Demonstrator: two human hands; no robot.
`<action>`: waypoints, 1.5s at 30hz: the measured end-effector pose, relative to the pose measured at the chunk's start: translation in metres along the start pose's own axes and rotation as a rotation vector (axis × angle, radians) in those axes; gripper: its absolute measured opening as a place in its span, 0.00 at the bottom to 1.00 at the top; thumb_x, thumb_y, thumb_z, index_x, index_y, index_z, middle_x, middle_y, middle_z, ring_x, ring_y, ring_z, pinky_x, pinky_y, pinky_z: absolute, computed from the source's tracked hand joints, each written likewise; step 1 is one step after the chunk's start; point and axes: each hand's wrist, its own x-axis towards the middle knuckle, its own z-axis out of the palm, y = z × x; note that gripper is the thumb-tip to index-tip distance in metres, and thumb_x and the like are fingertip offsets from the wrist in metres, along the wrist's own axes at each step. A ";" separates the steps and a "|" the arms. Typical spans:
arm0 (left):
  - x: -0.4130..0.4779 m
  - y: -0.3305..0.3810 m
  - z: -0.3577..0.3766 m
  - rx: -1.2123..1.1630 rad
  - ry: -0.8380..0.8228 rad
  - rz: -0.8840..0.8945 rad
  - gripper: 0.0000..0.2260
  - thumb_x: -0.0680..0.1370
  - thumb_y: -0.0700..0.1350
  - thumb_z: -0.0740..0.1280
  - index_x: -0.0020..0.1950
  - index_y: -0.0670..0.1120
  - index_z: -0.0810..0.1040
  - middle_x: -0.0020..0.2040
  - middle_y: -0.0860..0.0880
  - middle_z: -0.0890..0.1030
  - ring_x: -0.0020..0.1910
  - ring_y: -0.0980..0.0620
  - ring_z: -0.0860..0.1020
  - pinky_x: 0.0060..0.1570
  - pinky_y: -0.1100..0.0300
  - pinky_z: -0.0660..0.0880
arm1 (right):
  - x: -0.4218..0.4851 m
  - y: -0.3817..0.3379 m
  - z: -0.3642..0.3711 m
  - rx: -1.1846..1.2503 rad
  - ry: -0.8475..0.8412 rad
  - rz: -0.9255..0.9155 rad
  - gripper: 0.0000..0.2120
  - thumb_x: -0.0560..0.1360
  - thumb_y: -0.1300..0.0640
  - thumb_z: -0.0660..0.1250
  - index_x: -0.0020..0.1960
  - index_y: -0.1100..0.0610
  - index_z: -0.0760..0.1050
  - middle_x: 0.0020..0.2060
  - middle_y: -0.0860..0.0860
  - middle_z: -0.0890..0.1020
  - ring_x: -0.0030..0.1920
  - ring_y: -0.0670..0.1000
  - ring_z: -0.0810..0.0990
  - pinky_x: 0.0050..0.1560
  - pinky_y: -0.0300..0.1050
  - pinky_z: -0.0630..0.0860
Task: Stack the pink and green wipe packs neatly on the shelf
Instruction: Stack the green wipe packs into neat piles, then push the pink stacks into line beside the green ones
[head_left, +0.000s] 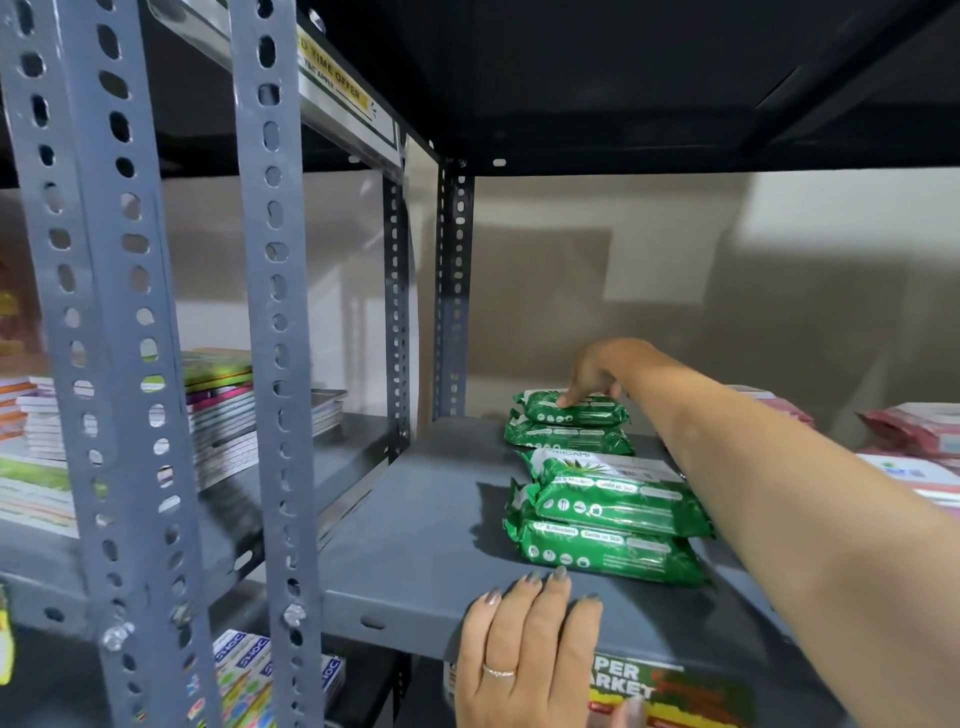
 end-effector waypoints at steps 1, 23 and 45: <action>0.001 0.003 0.003 -0.048 -0.041 0.030 0.15 0.80 0.56 0.56 0.49 0.51 0.80 0.47 0.49 0.85 0.53 0.51 0.77 0.58 0.54 0.71 | -0.002 -0.001 0.002 -0.001 -0.004 0.012 0.38 0.71 0.36 0.65 0.73 0.58 0.63 0.71 0.57 0.69 0.64 0.60 0.75 0.61 0.54 0.72; -0.015 0.008 0.001 -0.164 0.012 0.106 0.21 0.75 0.55 0.60 0.63 0.45 0.73 0.59 0.43 0.79 0.60 0.43 0.73 0.67 0.46 0.63 | -0.189 0.010 0.082 0.307 0.215 -0.369 0.36 0.69 0.26 0.45 0.74 0.38 0.57 0.74 0.55 0.64 0.74 0.56 0.61 0.70 0.55 0.61; -0.016 0.094 -0.026 -0.273 -0.297 0.210 0.30 0.75 0.57 0.62 0.74 0.44 0.69 0.72 0.46 0.72 0.73 0.45 0.66 0.73 0.39 0.51 | -0.221 0.132 0.109 0.187 0.848 0.013 0.37 0.62 0.23 0.51 0.66 0.36 0.67 0.72 0.48 0.64 0.76 0.59 0.49 0.63 0.79 0.48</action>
